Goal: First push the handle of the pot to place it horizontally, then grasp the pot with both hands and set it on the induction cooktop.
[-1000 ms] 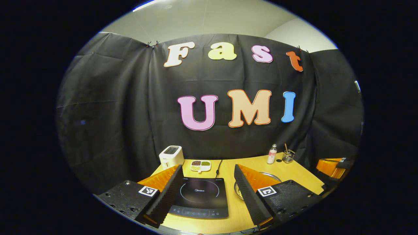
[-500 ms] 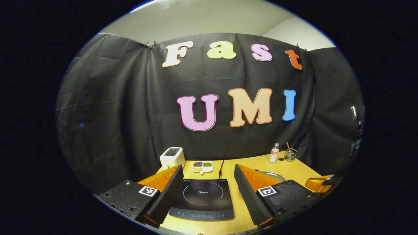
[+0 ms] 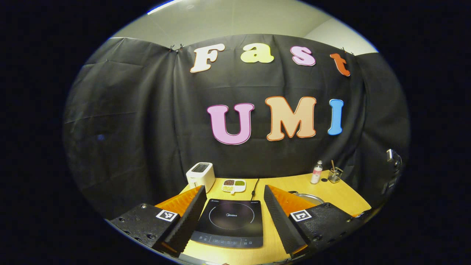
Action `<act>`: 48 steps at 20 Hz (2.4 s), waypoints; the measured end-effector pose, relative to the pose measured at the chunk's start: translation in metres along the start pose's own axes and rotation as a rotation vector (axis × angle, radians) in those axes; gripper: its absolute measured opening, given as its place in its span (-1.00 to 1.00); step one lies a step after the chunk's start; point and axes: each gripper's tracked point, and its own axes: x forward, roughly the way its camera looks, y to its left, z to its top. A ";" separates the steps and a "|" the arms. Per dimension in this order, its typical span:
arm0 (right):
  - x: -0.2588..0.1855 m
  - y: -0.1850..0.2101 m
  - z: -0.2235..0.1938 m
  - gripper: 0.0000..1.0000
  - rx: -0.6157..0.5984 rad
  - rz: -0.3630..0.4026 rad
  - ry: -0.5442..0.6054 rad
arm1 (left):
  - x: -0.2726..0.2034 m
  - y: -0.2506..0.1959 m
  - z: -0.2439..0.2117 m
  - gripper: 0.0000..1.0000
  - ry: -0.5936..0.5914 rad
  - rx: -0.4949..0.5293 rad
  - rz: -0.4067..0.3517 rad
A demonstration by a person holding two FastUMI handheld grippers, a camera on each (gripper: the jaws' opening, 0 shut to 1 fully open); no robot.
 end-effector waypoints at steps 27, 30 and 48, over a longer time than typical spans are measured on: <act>0.136 -0.006 -0.092 -1.00 0.030 0.230 0.532 | -0.009 0.031 -0.017 0.97 0.100 -0.001 0.404; 0.137 -0.016 -0.091 -1.00 0.046 0.222 0.540 | -0.007 0.027 -0.021 0.93 0.112 -0.012 0.413; 0.150 -0.115 -0.053 -0.95 0.023 0.017 0.520 | 0.004 0.004 -0.038 0.97 0.156 -0.054 0.383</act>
